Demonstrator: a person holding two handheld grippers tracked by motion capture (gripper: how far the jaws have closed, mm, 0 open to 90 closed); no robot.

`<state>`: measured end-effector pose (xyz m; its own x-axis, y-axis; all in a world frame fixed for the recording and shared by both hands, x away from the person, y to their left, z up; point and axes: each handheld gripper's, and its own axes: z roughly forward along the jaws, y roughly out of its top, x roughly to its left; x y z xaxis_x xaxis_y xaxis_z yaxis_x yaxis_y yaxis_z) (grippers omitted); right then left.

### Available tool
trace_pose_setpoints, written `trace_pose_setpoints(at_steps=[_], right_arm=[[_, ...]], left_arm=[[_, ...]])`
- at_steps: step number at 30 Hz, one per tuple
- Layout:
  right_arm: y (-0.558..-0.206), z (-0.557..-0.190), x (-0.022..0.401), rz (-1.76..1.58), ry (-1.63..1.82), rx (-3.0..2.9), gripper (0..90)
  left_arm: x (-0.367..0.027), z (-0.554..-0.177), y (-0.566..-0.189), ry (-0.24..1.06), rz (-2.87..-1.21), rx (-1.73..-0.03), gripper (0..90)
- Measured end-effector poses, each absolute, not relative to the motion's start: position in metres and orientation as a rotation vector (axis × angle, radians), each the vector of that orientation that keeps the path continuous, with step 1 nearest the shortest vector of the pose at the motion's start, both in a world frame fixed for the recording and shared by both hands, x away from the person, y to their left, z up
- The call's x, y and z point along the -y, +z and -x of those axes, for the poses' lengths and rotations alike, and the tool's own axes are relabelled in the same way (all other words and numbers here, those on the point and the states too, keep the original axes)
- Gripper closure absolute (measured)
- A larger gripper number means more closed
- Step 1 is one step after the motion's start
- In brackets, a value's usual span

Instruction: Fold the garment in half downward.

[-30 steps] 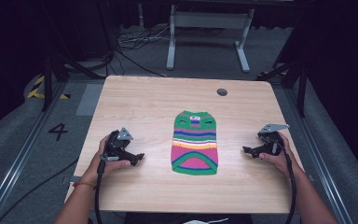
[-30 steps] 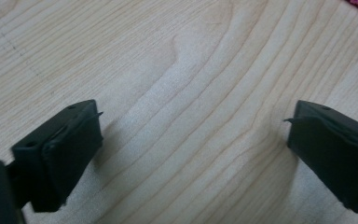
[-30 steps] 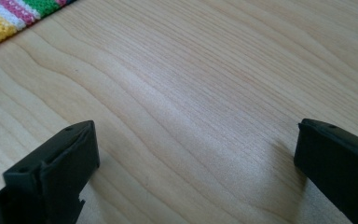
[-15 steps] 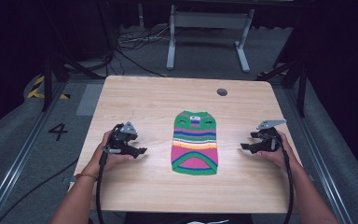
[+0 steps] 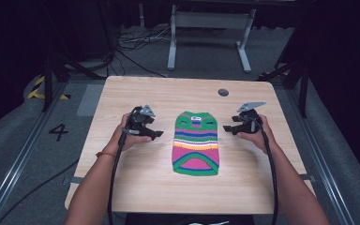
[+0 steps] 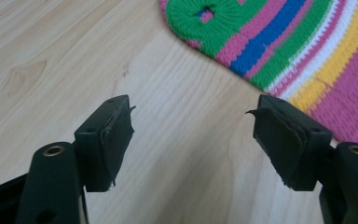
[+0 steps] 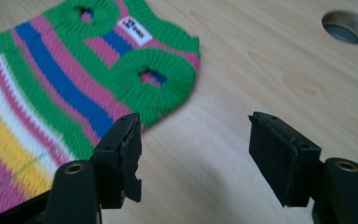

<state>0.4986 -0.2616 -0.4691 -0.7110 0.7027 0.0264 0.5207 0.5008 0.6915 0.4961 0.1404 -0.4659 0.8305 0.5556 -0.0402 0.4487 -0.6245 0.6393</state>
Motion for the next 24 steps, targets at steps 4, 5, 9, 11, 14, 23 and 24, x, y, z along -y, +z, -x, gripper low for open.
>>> trace_pose_setpoints(at_steps=[4, 5, 9, 11, 14, 23, 24], right_arm=[[-0.468, -0.517, 0.244, -1.031, 1.016, -2.484, 37.0], [-0.469, -0.521, 0.240, -1.038, 1.018, -2.487, 37.0], [-0.472, -0.535, 0.224, -1.028, 0.992, -2.500, 39.3], [-0.474, -0.541, 0.220, -1.035, 0.983, -2.504, 40.8], [-0.478, -0.545, 0.216, -1.025, 0.977, -2.495, 43.3], [-0.489, -0.561, 0.214, -1.180, 0.994, -2.438, 49.2], [-0.489, -0.562, 0.213, -1.174, 1.001, -2.432, 49.2]], left_arm=[[-0.124, -0.512, -0.467, 0.217, -2.343, -0.748, 28.8], [-0.118, -0.517, -0.468, 0.199, -2.336, -0.759, 28.0], [-0.094, -0.535, -0.471, 0.198, -2.381, -0.752, 28.0], [-0.087, -0.542, -0.472, 0.188, -2.374, -0.763, 29.7], [-0.080, -0.549, -0.474, 0.195, -2.359, -0.810, 29.9], [-0.063, -0.570, -0.485, 0.211, -2.262, -0.971, 35.0], [-0.061, -0.571, -0.487, 0.214, -2.257, -0.978, 37.6]])
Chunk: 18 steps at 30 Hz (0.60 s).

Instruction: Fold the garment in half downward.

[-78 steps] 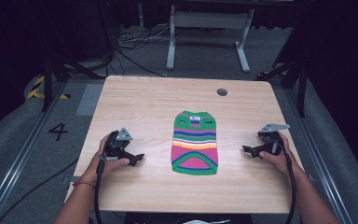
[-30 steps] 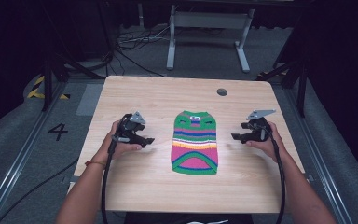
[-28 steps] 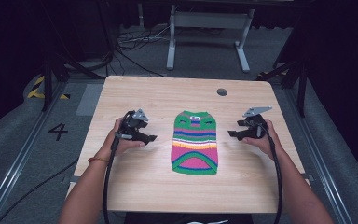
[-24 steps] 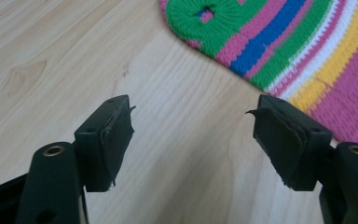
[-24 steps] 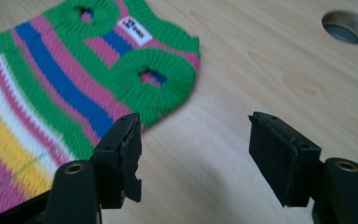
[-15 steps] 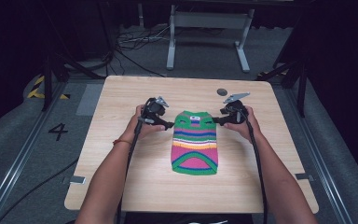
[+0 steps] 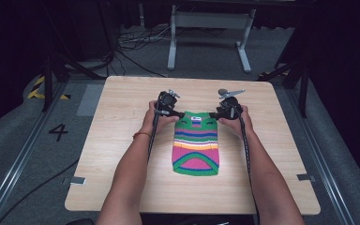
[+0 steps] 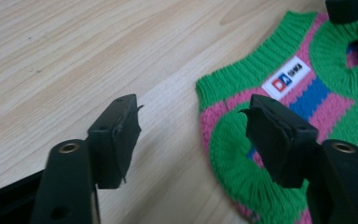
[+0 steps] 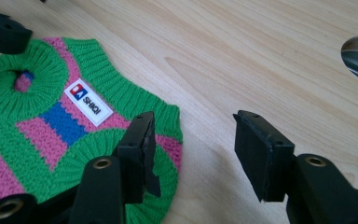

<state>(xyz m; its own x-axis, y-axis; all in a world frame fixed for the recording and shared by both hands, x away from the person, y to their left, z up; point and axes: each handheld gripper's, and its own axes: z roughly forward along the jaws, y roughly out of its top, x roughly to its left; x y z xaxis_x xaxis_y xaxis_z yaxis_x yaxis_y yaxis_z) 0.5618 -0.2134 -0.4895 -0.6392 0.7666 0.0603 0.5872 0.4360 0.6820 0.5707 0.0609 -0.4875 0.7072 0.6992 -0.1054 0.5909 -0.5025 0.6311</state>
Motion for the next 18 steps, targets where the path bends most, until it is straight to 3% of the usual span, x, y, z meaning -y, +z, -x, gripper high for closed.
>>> trace_pose_setpoints(at_steps=[10, 12, 16, 18], right_arm=[[-0.505, -0.569, 0.212, -1.212, 1.064, -2.417, 56.2], [-0.505, -0.569, 0.212, -1.215, 1.070, -2.433, 62.5], [-0.502, -0.566, 0.206, -1.185, 1.066, -2.489, 81.7], [-0.501, -0.565, 0.205, -1.182, 1.052, -2.492, 84.2]], left_arm=[[-0.049, -0.572, -0.497, 0.179, -2.301, -0.925, 52.4], [-0.047, -0.571, -0.497, 0.152, -2.308, -0.895, 63.9], [-0.043, -0.567, -0.495, 0.169, -2.333, -0.862, 76.4], [-0.042, -0.566, -0.494, 0.185, -2.342, -0.863, 78.4]])
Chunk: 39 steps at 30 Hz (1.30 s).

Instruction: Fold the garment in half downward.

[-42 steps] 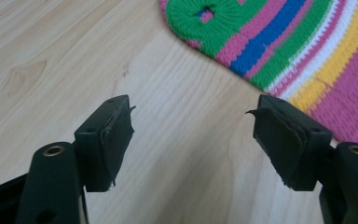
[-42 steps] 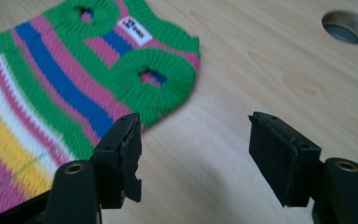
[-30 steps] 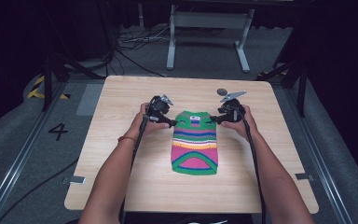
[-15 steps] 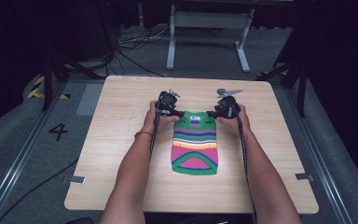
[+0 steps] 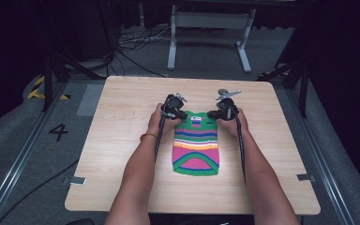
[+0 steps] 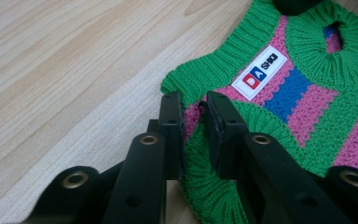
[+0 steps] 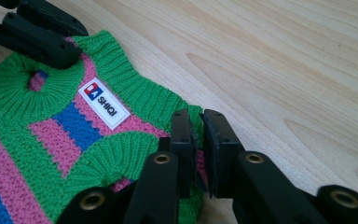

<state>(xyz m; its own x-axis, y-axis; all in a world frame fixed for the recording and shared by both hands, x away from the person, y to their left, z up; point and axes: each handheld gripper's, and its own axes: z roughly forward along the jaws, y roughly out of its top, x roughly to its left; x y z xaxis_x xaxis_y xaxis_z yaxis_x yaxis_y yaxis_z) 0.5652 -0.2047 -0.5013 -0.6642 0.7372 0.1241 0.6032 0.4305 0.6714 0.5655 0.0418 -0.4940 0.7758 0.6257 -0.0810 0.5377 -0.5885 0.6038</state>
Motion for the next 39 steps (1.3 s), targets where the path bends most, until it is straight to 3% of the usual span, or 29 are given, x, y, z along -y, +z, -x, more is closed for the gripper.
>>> trace_pose_setpoints(at_steps=[15, 23, 28, 31, 39], right_arm=[[-0.476, -0.546, 0.210, -1.030, 1.180, -2.444, 86.3], [-0.457, -0.528, 0.208, -0.931, 1.243, -2.437, 86.4], [-0.459, -0.527, 0.203, -0.918, 1.194, -2.455, 86.3], [-0.464, -0.530, 0.203, -0.936, 1.174, -2.454, 86.2], [-0.482, -0.542, 0.211, -1.007, 1.119, -2.445, 86.0]], left_arm=[[-0.051, -0.546, -0.461, 0.325, -2.276, -0.779, 78.9], [-0.055, -0.530, -0.447, 0.353, -2.300, -0.668, 89.4], [-0.049, -0.548, -0.460, 0.403, -2.307, -0.789, 62.6], [-0.042, -0.559, -0.475, 0.370, -2.302, -0.832, 57.0], [-0.030, -0.572, -0.498, 0.279, -2.280, -0.887, 53.7]])
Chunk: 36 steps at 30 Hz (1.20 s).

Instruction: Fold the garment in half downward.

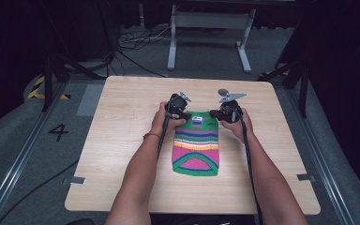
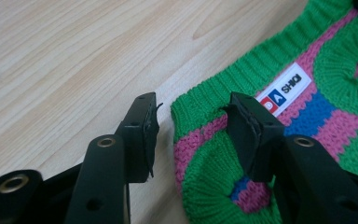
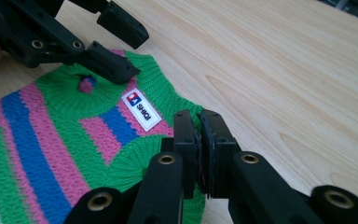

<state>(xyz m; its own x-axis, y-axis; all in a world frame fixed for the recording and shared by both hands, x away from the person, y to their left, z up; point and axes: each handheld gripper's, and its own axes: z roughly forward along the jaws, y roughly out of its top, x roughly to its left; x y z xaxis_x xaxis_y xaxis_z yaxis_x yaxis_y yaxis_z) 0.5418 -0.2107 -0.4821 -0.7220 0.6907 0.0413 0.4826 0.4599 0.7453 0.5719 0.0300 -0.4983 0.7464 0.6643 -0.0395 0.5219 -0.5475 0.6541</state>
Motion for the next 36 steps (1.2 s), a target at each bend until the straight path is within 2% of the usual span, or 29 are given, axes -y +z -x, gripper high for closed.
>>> trace_pose_setpoints(at_steps=[1, 3, 6, 7, 15, 23, 36], right_arm=[[-0.486, -0.543, 0.211, -1.023, 1.116, -2.441, 86.0], [-0.489, -0.544, 0.211, -1.040, 1.105, -2.438, 86.0], [-0.492, -0.545, 0.210, -1.049, 1.099, -2.437, 86.0], [-0.493, -0.545, 0.209, -1.051, 1.103, -2.437, 86.0], [-0.484, -0.541, 0.206, -1.013, 1.147, -2.428, 86.0], [-0.464, -0.526, 0.207, -0.905, 1.258, -2.429, 86.0], [-0.447, -0.488, 0.212, -0.728, 1.310, -2.479, 85.9]], left_arm=[[-0.031, -0.572, -0.499, 0.257, -2.267, -0.892, 54.2], [-0.034, -0.573, -0.500, 0.223, -2.263, -0.885, 61.1], [-0.038, -0.572, -0.500, 0.178, -2.269, -0.852, 81.0], [-0.039, -0.572, -0.499, 0.172, -2.270, -0.845, 82.8], [-0.041, -0.563, -0.480, 0.240, -2.259, -0.773, 83.9], [-0.047, -0.534, -0.448, 0.304, -2.274, -0.631, 83.9], [-0.064, -0.485, -0.436, 0.324, -2.273, -0.454, 84.0]])
